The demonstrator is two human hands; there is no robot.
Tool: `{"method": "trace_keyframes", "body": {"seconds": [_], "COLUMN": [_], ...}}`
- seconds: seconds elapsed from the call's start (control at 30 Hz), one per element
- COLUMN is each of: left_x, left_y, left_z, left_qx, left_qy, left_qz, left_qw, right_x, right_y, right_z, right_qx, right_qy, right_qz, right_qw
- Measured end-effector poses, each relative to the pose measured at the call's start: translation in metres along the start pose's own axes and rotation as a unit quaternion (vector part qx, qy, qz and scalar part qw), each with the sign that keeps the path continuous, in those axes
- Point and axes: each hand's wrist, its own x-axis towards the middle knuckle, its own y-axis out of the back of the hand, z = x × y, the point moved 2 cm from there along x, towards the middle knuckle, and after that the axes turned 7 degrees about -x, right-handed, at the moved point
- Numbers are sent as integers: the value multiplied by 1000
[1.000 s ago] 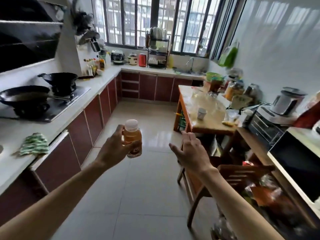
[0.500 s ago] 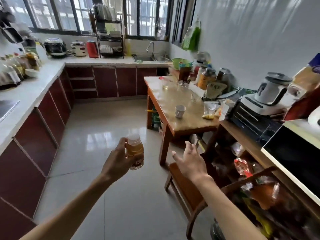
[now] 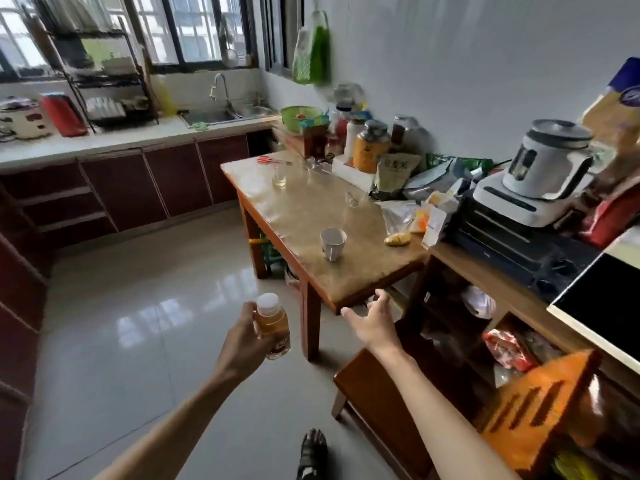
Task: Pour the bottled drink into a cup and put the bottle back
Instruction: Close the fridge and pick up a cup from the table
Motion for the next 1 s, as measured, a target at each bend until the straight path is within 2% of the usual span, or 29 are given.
{"method": "trace_keyframes", "body": {"seconds": [0.1,0.33,0.53,0.9,1.0], "left_x": [75,212,288,405,430], "left_y": [-7,-15,-21,7,23], "left_z": [-6,-6,-27,-67,-74], "left_qx": [-6,4,16,0,-14], "left_qy": [17,33,61,71,68], "left_qz": [0,-5,-13,-85,-97], "left_qw": [1000,999,998,994,993], "right_x": [81,227,292,361,381], "right_y": [-15,-55,-92,-146,-157], "right_z": [-12,-39,-37,-45,-54], "right_qx": [27,9,11,-5,27], "right_qy": [-11,-39,-102,-180,-216], "right_qz": [13,-23,-52,80,106], "right_qw": [1000,999,993,980,970]}}
